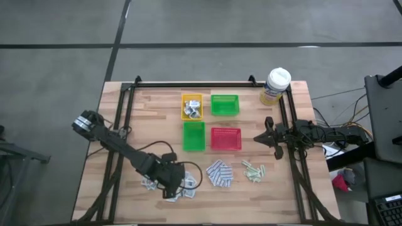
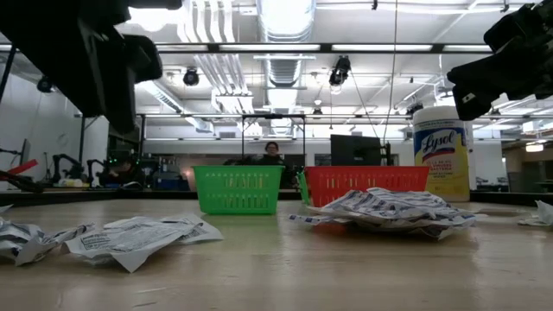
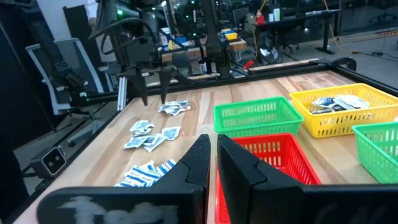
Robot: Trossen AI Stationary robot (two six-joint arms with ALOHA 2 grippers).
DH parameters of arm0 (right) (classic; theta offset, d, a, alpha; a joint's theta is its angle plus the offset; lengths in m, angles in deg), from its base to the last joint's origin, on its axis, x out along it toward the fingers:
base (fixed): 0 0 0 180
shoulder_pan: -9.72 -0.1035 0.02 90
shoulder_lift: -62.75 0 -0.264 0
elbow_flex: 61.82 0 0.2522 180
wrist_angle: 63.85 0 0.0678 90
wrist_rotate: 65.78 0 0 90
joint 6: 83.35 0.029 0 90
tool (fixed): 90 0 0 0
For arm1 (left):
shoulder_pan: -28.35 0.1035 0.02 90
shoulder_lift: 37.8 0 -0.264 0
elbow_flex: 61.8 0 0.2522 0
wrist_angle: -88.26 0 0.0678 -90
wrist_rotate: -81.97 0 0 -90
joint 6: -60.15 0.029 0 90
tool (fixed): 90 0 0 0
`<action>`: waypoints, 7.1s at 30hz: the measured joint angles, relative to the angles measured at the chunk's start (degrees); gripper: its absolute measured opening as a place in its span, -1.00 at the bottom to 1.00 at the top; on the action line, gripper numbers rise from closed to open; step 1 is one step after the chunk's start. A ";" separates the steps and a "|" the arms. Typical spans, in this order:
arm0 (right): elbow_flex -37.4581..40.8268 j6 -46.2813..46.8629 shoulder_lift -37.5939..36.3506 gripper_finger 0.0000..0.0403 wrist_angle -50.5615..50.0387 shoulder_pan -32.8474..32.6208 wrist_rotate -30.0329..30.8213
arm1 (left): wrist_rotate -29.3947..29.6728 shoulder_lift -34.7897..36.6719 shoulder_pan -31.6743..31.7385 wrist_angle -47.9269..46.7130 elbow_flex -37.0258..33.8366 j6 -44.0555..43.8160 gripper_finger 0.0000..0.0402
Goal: Pick & Place First Aid Supplies
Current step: Put the blue alcohol pad into the yellow bin
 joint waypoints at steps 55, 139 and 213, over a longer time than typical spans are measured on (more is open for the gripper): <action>-0.02 0.00 0.00 -0.86 -0.02 -0.01 0.00 | -2.43 -12.21 8.13 3.86 -1.44 4.41 -0.86; -0.01 0.00 0.00 -0.86 0.00 0.00 0.00 | 1.01 -6.64 51.75 -8.49 22.08 36.29 -1.00; -0.02 -0.02 -0.02 -0.86 0.00 -0.02 0.00 | -13.96 -1.95 40.85 -30.72 17.85 11.97 0.14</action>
